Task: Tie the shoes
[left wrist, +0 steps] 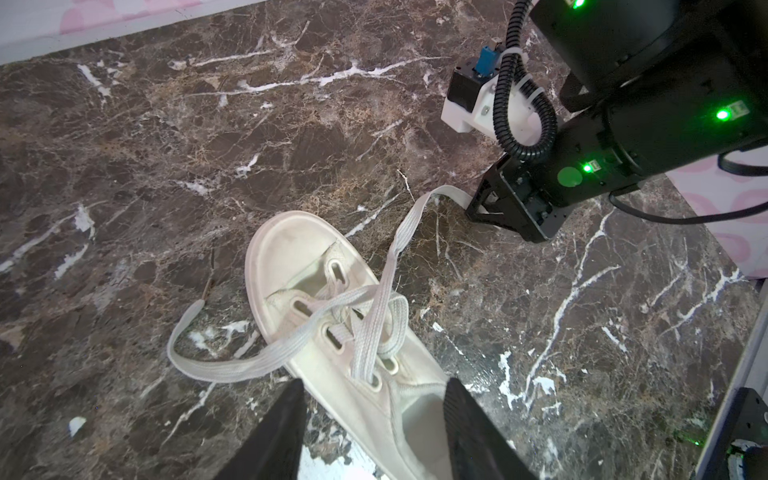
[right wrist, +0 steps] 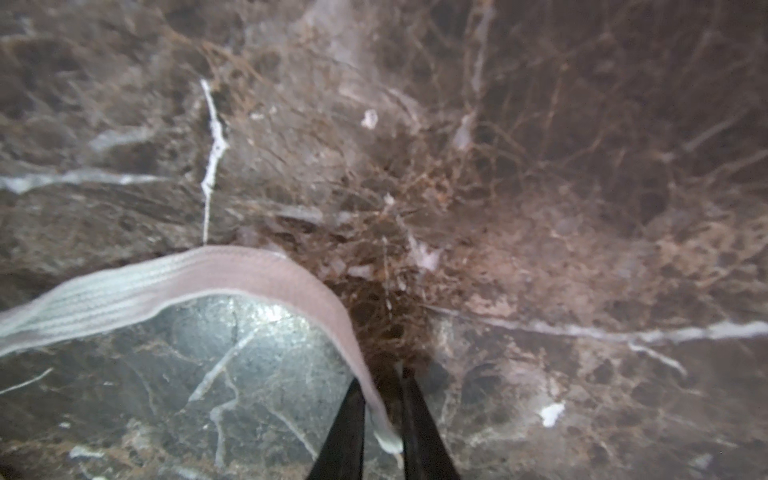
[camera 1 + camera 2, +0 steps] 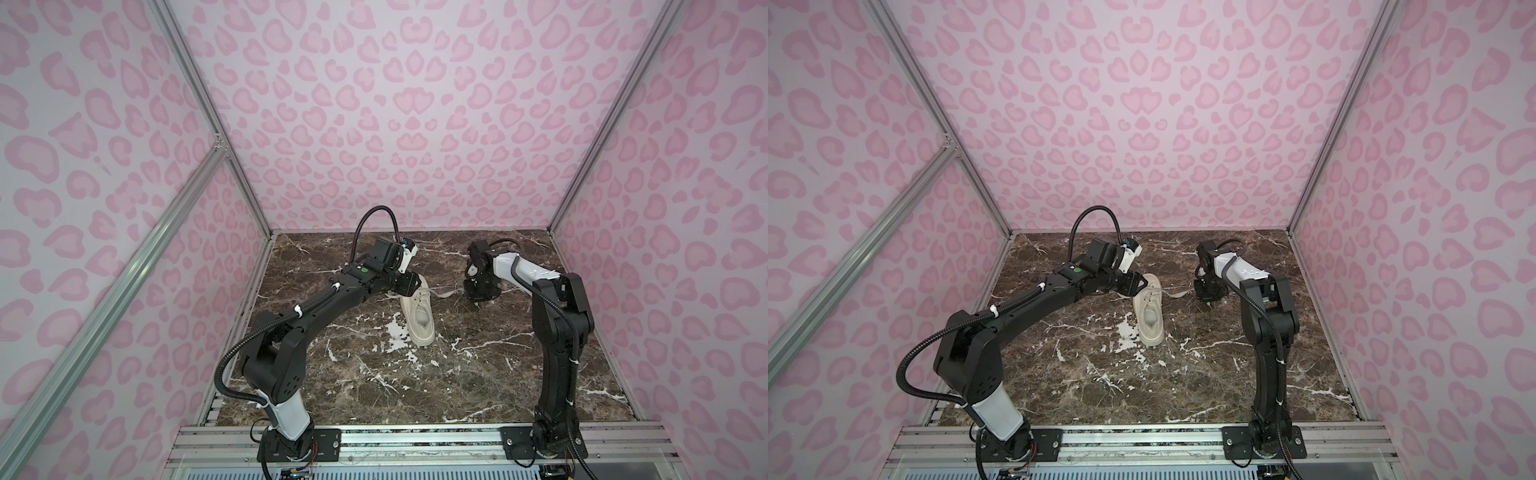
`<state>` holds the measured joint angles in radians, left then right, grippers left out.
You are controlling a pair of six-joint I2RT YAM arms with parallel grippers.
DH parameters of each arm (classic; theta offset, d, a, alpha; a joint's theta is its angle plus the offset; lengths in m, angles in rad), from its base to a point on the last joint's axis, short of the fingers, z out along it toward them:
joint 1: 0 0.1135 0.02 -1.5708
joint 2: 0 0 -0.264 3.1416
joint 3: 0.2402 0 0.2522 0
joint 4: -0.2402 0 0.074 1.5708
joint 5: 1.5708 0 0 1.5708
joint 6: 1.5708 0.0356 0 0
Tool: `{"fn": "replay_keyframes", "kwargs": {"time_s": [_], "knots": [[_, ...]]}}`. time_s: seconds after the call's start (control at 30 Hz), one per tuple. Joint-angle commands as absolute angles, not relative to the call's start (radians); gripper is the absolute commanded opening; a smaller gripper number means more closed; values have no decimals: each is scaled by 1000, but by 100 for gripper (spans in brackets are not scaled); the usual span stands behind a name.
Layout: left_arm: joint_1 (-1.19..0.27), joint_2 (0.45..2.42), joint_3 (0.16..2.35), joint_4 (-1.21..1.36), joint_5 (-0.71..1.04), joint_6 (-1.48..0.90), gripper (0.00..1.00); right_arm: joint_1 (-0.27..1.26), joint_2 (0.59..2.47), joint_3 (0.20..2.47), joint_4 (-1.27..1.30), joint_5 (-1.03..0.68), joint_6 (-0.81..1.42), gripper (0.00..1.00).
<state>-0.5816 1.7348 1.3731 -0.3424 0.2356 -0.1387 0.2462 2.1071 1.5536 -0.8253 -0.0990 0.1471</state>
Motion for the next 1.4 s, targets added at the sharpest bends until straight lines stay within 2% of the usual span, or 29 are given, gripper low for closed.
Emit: {"fn": "replay_keyframes", "kwargs": {"time_s": [0.0, 0.1, 0.3, 0.43, 0.73, 1.17, 1.37], "knots": [[-581, 1718, 1359, -324, 234, -164, 55, 246, 2102, 1534, -817, -137, 171, 11], [-580, 1713, 1351, -324, 241, -175, 54, 236, 2064, 1508, -778, -211, 216, 9], [-583, 1728, 1325, -328, 311, -197, 48, 186, 1946, 1329, -534, -503, 444, 7], [-593, 1760, 1339, -333, 340, -203, 43, 185, 1893, 1275, -405, -583, 547, 6], [-622, 1815, 1407, -337, 363, -215, 44, 182, 1849, 1398, -410, -588, 575, 5], [-647, 1941, 1489, -349, 372, -234, 44, 173, 1815, 1413, -374, -617, 614, 5], [-637, 1966, 1506, -365, 266, -239, 45, 174, 1818, 1440, -383, -626, 621, 5]]}}
